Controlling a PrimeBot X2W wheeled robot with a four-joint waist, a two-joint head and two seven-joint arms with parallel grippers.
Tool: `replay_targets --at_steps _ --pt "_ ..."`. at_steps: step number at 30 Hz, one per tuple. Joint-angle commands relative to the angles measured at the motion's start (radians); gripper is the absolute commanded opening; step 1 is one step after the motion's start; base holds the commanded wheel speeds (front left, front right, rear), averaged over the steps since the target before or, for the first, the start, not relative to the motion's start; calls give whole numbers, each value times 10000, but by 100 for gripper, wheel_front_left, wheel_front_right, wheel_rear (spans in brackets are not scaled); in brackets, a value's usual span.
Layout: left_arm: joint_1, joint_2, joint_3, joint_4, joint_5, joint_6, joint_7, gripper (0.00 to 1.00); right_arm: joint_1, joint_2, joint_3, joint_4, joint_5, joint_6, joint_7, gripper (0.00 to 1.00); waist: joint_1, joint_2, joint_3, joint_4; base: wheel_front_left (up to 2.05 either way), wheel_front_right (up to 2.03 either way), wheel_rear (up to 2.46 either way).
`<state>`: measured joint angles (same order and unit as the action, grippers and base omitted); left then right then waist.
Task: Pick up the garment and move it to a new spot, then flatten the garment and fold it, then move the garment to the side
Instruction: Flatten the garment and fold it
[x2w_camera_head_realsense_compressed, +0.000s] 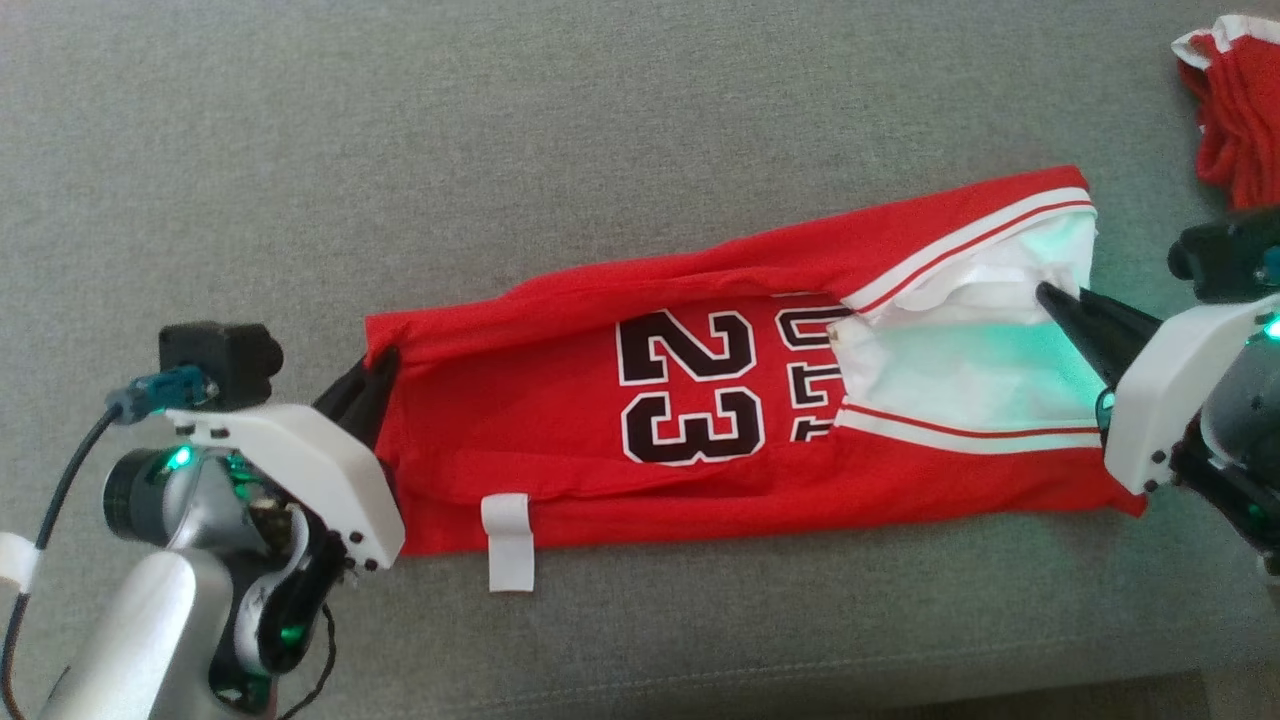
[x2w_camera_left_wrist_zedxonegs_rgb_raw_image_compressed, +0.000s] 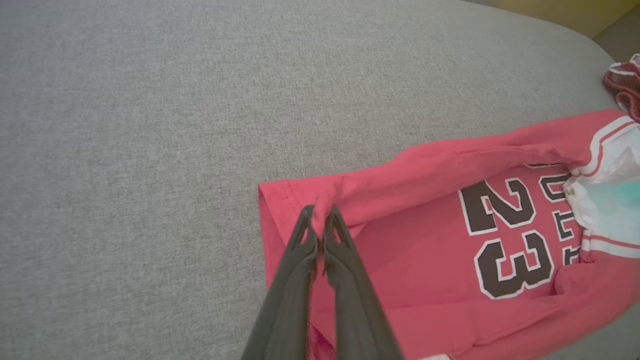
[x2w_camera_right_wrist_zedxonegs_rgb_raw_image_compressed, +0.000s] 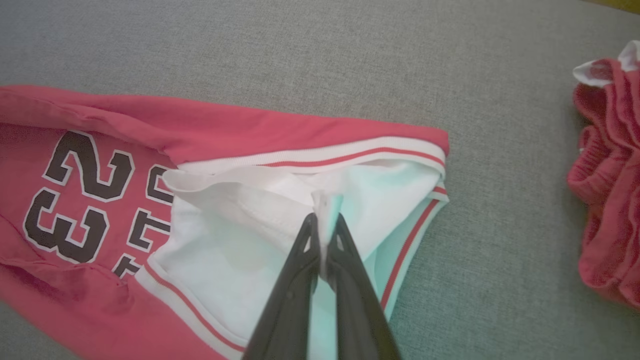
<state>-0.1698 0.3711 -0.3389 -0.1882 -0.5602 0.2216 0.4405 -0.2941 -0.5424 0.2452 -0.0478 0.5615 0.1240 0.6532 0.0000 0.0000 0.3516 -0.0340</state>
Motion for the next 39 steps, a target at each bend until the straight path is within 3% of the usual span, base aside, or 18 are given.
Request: replay_targets --at_steps 1,13,14,15,16,17,18,19,20,24,28,30,35,39 --pt "-247 278 463 -331 -29 54 -71 0 73 -130 -67 -395 -89 67 14 0 0 0 -3 11 0 0 0" --pt "-79 446 331 -309 56 -135 -310 0 304 -196 -269 -598 27 67 408 0 0 0 -131 -26 0 0 0" --pt "-40 511 268 -262 109 -181 -291 4 338 -219 -203 -619 52 67 489 0 0 0 -126 -38 0 0 0" --pt "-4 598 179 -221 210 -239 -287 20 369 -246 -142 -634 72 67 566 0 0 0 -121 -47 0 0 0" --pt "50 661 95 -170 286 -280 -276 35 407 -276 -93 -638 110 67 658 20 0 0 -124 -54 0 0 0" --pt "120 719 21 -115 346 -307 -251 47 439 -322 -51 -650 145 67 741 32 0 0 -135 -64 0 0 0" --pt "173 828 -43 -60 504 -312 -272 71 460 -375 -45 -665 172 67 781 47 0 0 -155 -68 0 0 0" --pt "230 927 -93 6 667 -298 -320 98 475 -430 -72 -676 178 67 789 95 0 0 -188 -66 0 0 0" --pt "322 996 -131 95 786 -257 -342 100 500 -473 -105 -683 191 67 802 100 0 0 -238 -68 0 0 0" --pt "856 1276 -242 238 1230 -2 -437 100 689 -454 -375 -805 509 67 953 100 0 0 -573 -114 0 0 0" --pt "1365 1010 225 -348 1510 781 -1466 100 877 -299 -1266 -848 548 67 1085 100 0 0 -867 -116 0 0 0" --pt "1446 703 395 -699 1709 1109 -2296 100 875 -65 -1730 -763 342 67 1165 100 0 0 -891 -100 0 0 0" --pt "1452 -514 200 -517 2398 1636 -5206 100 310 1477 -2185 143 -421 67 1903 100 0 0 -688 18 0 0 0" --pt "1455 -954 7 -80 2490 1676 -6087 100 -38 1847 -2329 757 -807 67 2164 100 0 0 -474 129 0 0 0"
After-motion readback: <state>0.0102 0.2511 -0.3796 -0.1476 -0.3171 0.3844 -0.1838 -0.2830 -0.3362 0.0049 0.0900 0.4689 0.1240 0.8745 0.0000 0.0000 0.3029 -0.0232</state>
